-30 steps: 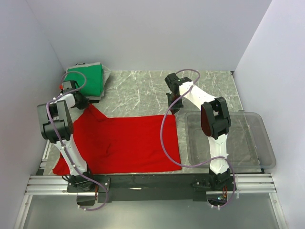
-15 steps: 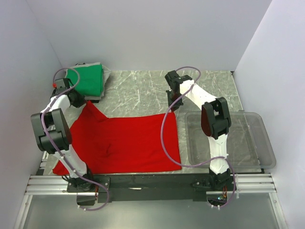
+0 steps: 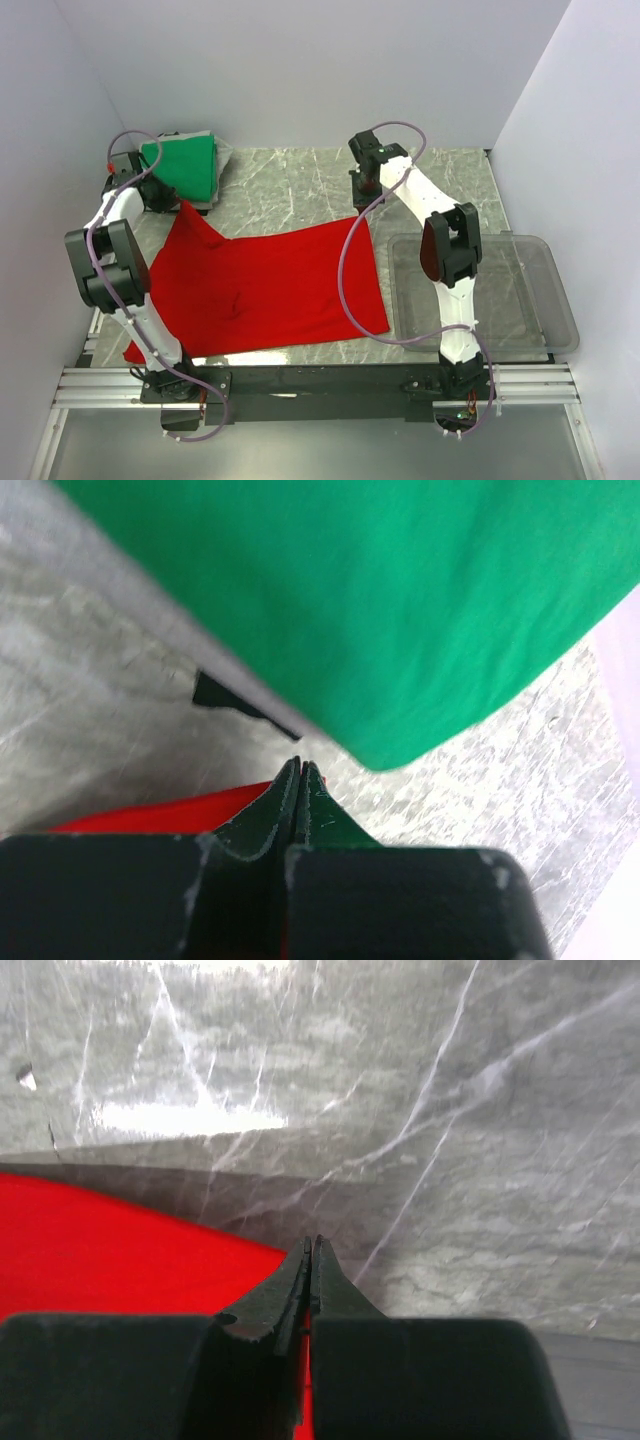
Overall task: Fold and stack the t-shirts
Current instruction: Fold the tshirt
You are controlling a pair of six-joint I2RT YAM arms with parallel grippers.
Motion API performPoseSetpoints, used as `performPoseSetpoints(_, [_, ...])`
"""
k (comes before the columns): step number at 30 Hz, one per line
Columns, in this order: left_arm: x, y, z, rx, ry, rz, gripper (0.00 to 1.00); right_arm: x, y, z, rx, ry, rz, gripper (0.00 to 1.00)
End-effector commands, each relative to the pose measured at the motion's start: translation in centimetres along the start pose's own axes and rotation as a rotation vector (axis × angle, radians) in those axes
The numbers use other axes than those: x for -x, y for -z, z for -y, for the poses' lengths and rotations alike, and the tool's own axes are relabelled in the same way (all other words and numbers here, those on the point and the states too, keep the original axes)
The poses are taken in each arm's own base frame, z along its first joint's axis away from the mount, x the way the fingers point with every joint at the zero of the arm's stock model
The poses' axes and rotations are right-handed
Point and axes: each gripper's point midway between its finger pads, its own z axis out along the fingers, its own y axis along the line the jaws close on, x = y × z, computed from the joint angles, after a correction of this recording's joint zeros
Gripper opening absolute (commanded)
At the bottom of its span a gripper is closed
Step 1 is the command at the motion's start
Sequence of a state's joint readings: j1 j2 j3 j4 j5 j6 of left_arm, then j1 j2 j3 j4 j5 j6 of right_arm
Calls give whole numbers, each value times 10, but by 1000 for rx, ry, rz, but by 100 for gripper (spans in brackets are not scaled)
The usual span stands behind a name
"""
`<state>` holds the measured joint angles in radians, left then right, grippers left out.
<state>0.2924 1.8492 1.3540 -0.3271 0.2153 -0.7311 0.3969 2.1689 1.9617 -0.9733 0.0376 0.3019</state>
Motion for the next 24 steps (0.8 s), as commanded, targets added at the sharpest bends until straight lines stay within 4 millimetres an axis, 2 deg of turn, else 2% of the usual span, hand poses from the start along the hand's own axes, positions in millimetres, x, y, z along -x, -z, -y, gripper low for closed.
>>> performPoseSetpoints(1, [16,-2,18,-46,14,16,0,12,-3,9,-34,5,13,0])
performPoseSetpoints(5, [26,4,29,-64,17,28,0,20,3,9,-30,2,44,0])
performPoseSetpoints(9, [27,30,30,-72,28,46,0,22,12,10,-13,15,91,0])
performPoseSetpoints(11, [24,42,24,-66,40,47,0,20,17,11,-3,26,116,0])
performPoseSetpoints(14, [11,68,12,-57,48,52,0,16,27,10,24,39,148,0])
performPoseSetpoints(15, [1,80,6,-51,55,51,0,9,25,11,27,44,137,0])
performPoseSetpoints(17, [-9,92,0,-47,66,52,0,11,36,10,45,52,172,0])
performPoseSetpoints(18, [-20,104,-6,-37,75,52,0,6,38,10,54,57,168,0])
performPoseSetpoints(24, [-57,149,-31,-8,140,103,0,-14,43,10,78,92,157,0])
